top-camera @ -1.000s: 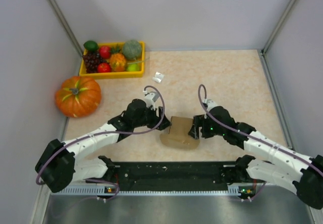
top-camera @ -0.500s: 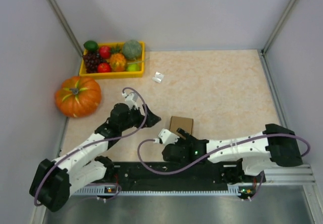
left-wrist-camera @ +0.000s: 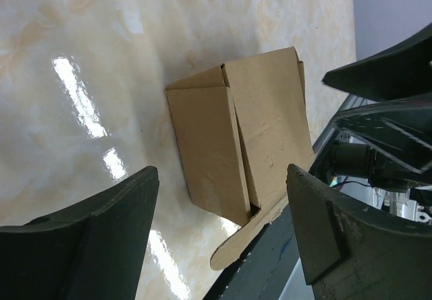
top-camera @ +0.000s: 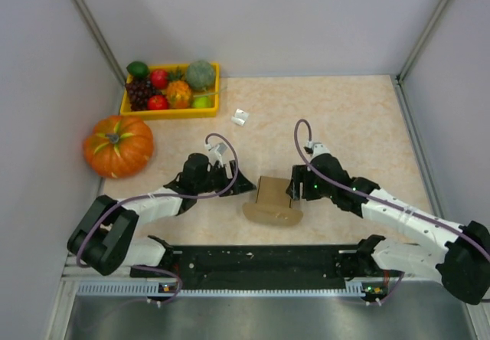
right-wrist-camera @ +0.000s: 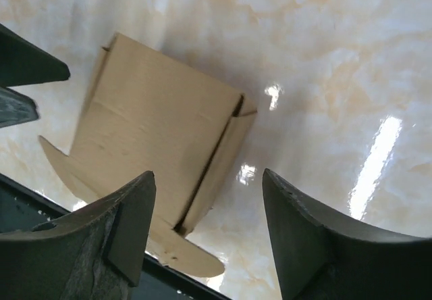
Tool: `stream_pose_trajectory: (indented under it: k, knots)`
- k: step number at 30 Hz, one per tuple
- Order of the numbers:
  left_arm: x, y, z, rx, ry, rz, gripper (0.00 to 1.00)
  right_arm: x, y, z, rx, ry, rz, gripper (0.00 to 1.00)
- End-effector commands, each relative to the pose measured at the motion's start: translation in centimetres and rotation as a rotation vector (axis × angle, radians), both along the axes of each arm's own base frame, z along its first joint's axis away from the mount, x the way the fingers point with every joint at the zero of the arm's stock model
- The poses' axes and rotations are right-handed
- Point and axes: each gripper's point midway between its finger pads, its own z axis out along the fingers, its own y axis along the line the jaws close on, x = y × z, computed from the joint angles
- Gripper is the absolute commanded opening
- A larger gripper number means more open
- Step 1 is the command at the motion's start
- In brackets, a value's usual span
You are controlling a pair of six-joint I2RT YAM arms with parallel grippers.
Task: Fold the paper box
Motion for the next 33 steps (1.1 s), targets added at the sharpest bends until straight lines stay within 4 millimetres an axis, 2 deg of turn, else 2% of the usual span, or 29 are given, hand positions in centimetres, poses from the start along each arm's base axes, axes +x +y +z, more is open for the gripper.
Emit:
stream_pose_trajectory:
  k: [1,3,5,8,11,17,26,29,33]
  knots:
    - [0.6,-1.3,1.1,-0.088,-0.015,-0.014,0.80,-1.3,2.0,-0.7,0.236,0.119,0.083,0.58]
    - [0.2,-1.5,0.5,-0.087,0.003,-0.020,0.80,-1.6,1.8,-2.1,0.225,0.158,0.083,0.52]
    - [0.0,-1.7,0.2,-0.074,0.012,-0.014,0.81,-1.7,1.8,-2.7,0.239,0.174,0.071,0.50]
    - [-0.6,-1.9,-0.7,-0.045,0.054,-0.005,0.83,-2.3,0.8,-4.4,0.245,0.218,0.041,0.47]
    - [-0.9,-1.6,-1.7,-0.030,0.108,0.022,0.84,-2.0,-0.3,-5.3,0.253,0.235,-0.008,0.44]
    - [-2.1,-1.8,-2.5,-0.048,0.151,0.012,0.88,-2.6,-2.5,-7.7,0.252,0.289,-0.085,0.38]
    - [-2.3,-5.1,-1.0,-0.141,0.144,-0.045,0.91,-2.7,-2.7,-8.2,0.262,0.284,-0.086,0.37]
    - [-2.7,-6.4,-0.6,-0.171,0.154,-0.083,0.88,-2.5,-2.8,-8.2,0.251,0.278,-0.082,0.37]
    - [-2.6,-6.4,-0.1,-0.225,0.161,-0.051,0.79,-2.1,-2.7,-7.6,0.242,0.262,-0.068,0.38]
